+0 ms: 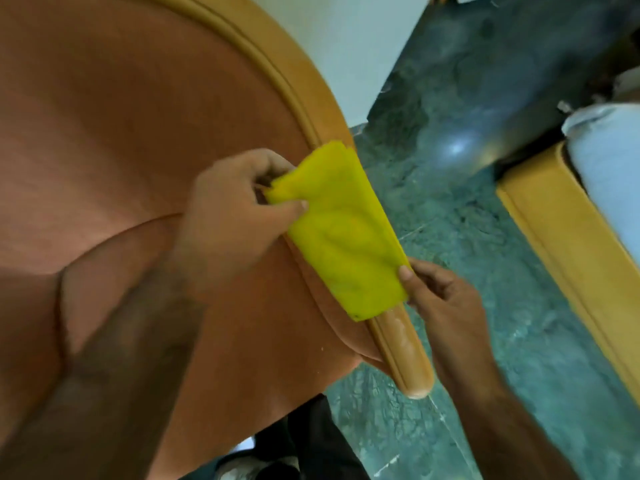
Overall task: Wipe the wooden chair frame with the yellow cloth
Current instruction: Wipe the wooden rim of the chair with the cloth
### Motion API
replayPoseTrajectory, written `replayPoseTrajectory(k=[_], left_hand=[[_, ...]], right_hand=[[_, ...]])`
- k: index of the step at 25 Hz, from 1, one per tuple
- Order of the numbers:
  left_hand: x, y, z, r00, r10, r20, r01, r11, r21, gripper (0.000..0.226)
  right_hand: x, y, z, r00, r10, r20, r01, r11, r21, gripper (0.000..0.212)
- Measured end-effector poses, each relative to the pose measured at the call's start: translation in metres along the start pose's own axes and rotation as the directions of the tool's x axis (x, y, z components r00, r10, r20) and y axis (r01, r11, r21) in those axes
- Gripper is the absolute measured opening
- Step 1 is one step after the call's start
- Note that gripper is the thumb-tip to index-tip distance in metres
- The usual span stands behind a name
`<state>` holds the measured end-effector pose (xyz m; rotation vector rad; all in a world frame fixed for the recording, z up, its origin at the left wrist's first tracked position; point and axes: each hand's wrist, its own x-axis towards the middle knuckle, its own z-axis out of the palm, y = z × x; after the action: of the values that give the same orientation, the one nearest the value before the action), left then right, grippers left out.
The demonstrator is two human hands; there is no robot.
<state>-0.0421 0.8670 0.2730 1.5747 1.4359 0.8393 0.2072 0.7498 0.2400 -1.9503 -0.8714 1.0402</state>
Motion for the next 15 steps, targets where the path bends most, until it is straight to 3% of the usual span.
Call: replayPoseTrajectory(k=[3, 6, 9, 13, 15], left_hand=[[0.004, 0.012, 0.067, 0.985, 0.125, 0.116, -0.147, 0.969, 0.198, 0.015], [0.014, -0.008, 0.093, 0.984, 0.083, 0.160, -0.133, 0.932, 0.338, 0.020], [0.032, -0.025, 0.102, 0.945, 0.144, 0.292, -0.280, 0.819, 0.501, 0.035], [0.077, -0.028, 0.088, 0.800, 0.480, 0.358, -0.574, 0.444, 0.688, 0.068], [0.103, -0.026, 0.080, 0.774, 0.457, 0.438, -0.593, 0.281, 0.755, 0.080]], right_hand=[[0.013, 0.035, -0.031, 0.997, 0.041, -0.071, -0.051, 0.989, -0.141, 0.010], [0.019, 0.063, -0.033, 0.994, 0.064, -0.093, -0.086, 0.962, -0.260, 0.014], [0.028, 0.075, -0.022, 0.994, -0.064, -0.092, 0.022, 0.919, -0.395, 0.036], [0.031, 0.066, 0.021, 0.929, -0.368, 0.019, 0.316, 0.770, -0.554, 0.068], [0.031, 0.066, 0.049, 0.929, -0.362, 0.071, 0.328, 0.720, -0.612, 0.078]])
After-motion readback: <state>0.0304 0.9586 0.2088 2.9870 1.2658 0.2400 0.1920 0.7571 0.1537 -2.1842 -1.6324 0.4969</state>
